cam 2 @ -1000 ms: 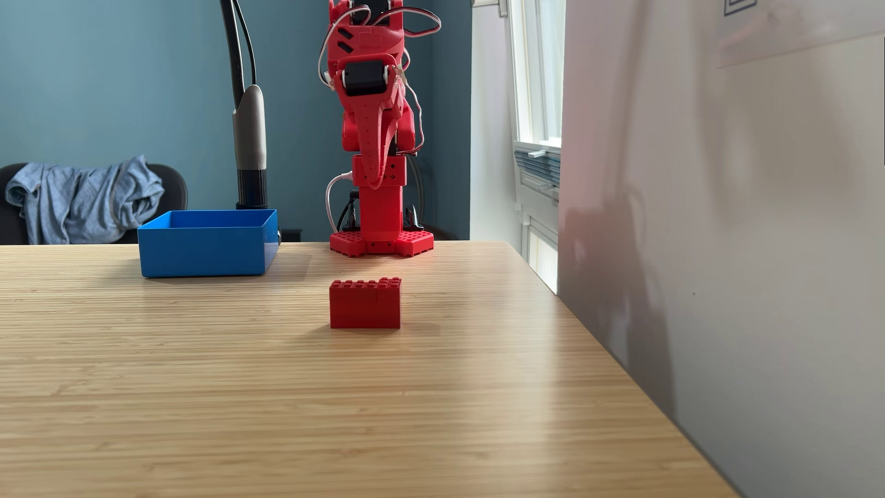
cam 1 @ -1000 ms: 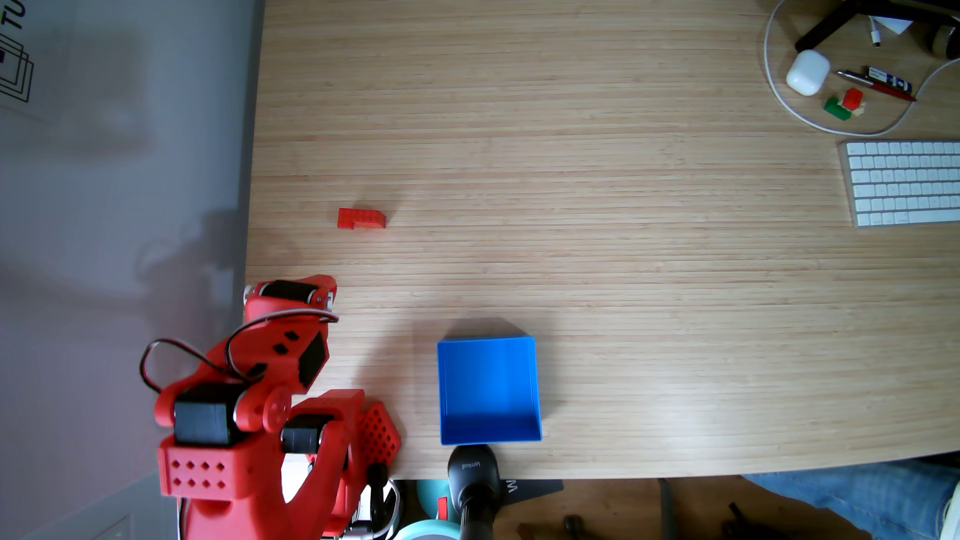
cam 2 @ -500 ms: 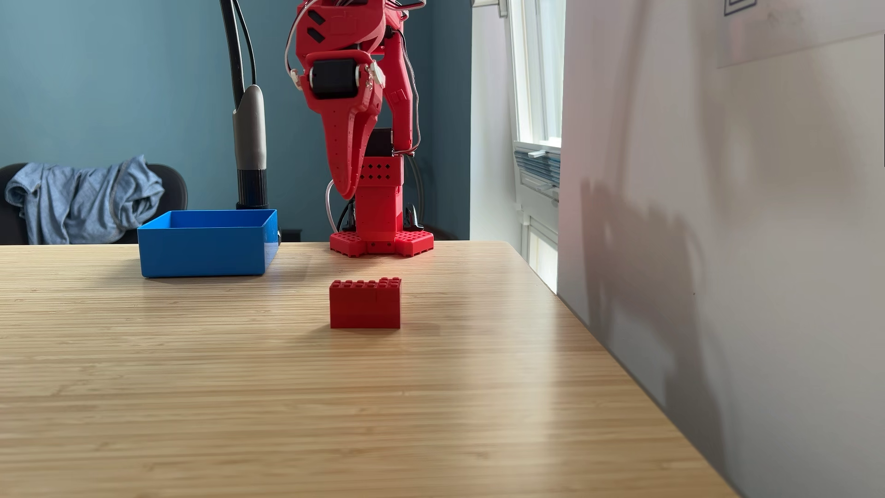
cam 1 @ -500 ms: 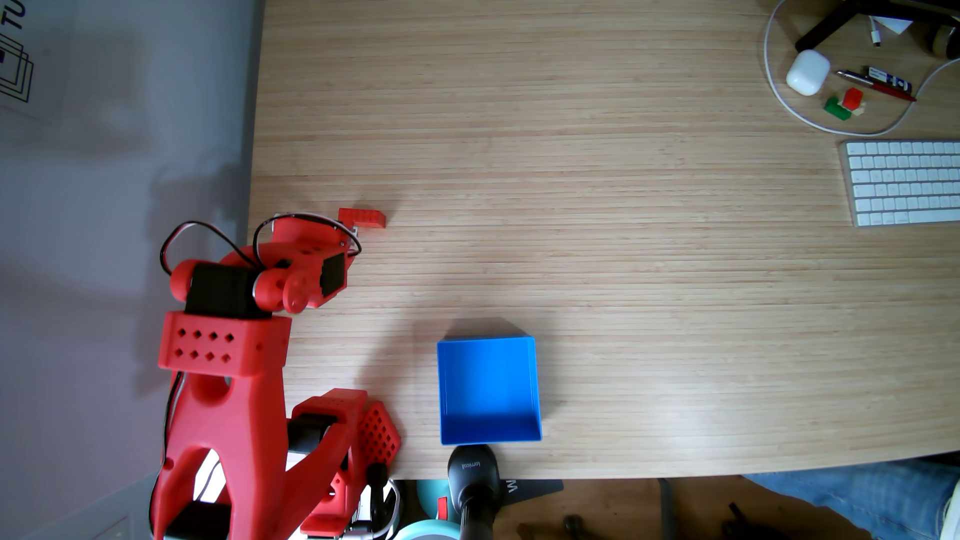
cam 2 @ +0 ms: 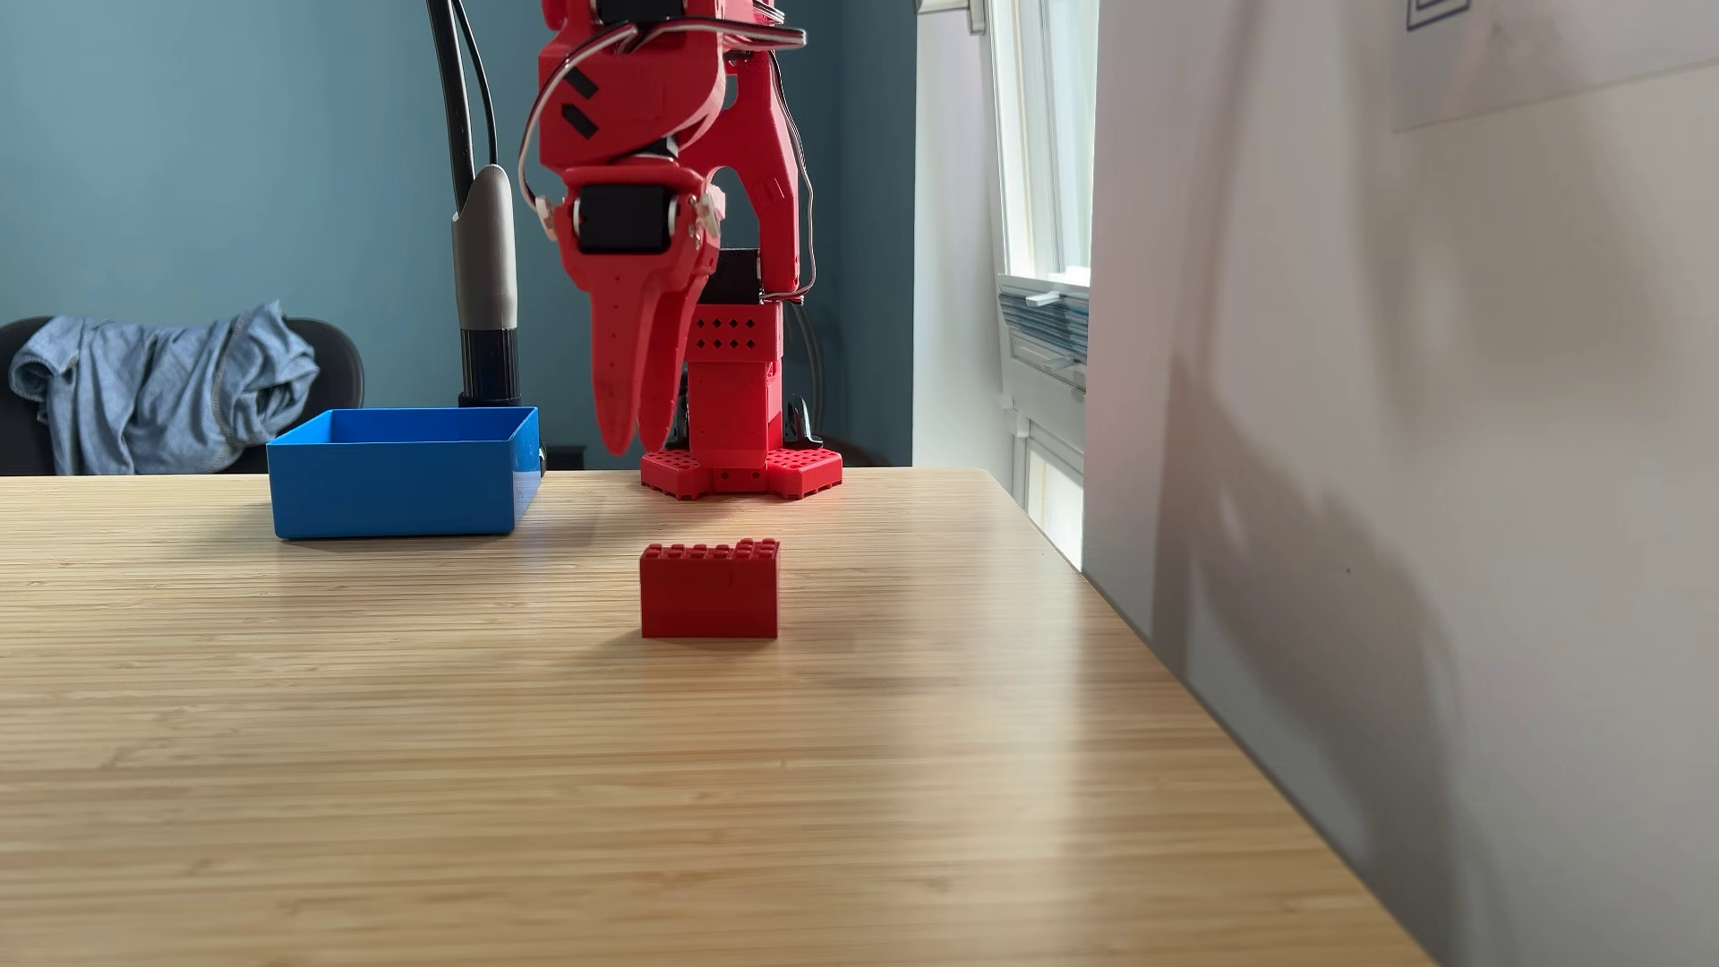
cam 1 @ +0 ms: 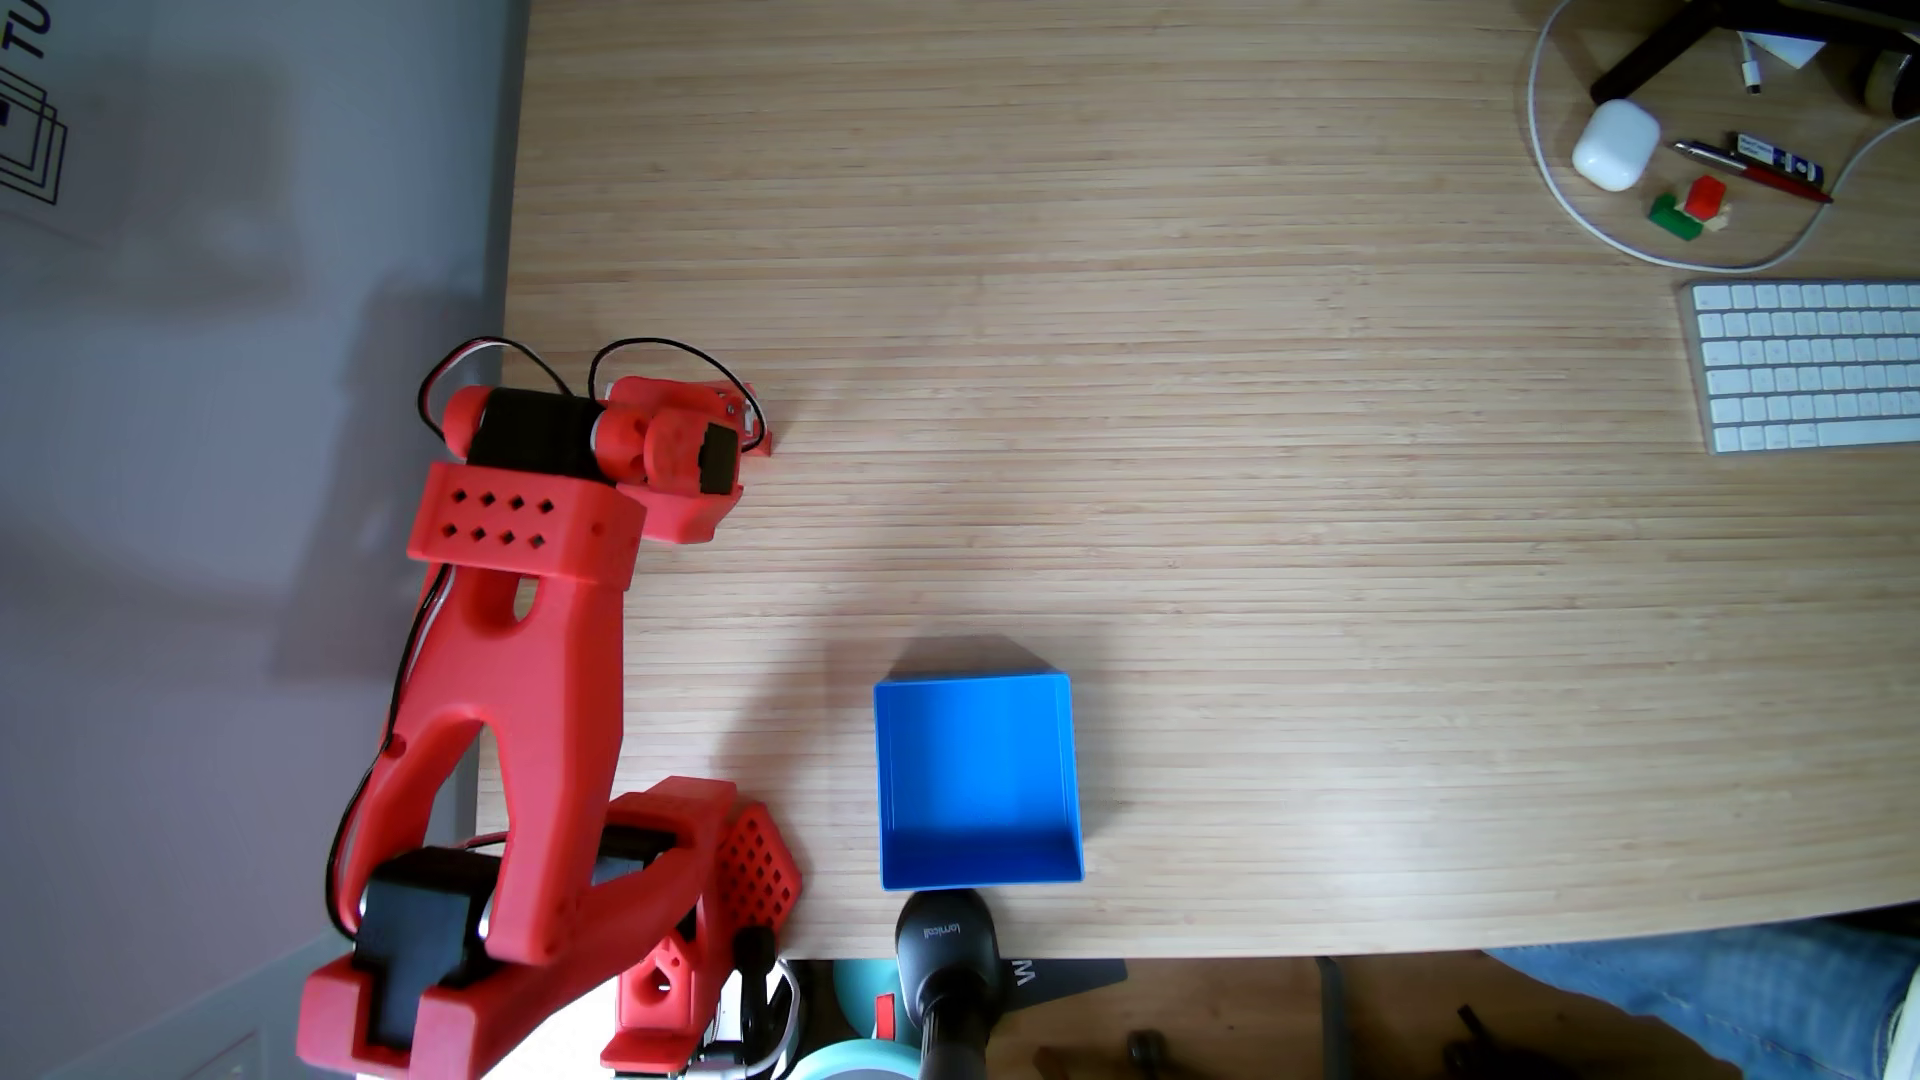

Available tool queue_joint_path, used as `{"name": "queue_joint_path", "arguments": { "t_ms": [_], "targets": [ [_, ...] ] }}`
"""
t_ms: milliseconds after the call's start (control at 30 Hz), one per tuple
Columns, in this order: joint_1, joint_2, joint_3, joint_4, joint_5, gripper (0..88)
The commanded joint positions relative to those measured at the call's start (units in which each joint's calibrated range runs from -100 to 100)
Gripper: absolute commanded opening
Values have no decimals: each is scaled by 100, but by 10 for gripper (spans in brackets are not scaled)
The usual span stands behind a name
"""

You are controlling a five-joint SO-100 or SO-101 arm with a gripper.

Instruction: Put the red lego brick in blue bin

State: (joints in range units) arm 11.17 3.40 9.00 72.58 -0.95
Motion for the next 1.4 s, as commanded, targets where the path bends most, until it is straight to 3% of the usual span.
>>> {"name": "queue_joint_path", "arguments": {
  "t_ms": [0,1067,1167,1367],
  "targets": [
    [4,124,-464,14,44,265],
    [-371,1855,-1163,-360,59,216],
    [-371,1946,-1235,-409,-5,191],
    [-364,1963,-1426,-482,-186,47]
  ]
}}
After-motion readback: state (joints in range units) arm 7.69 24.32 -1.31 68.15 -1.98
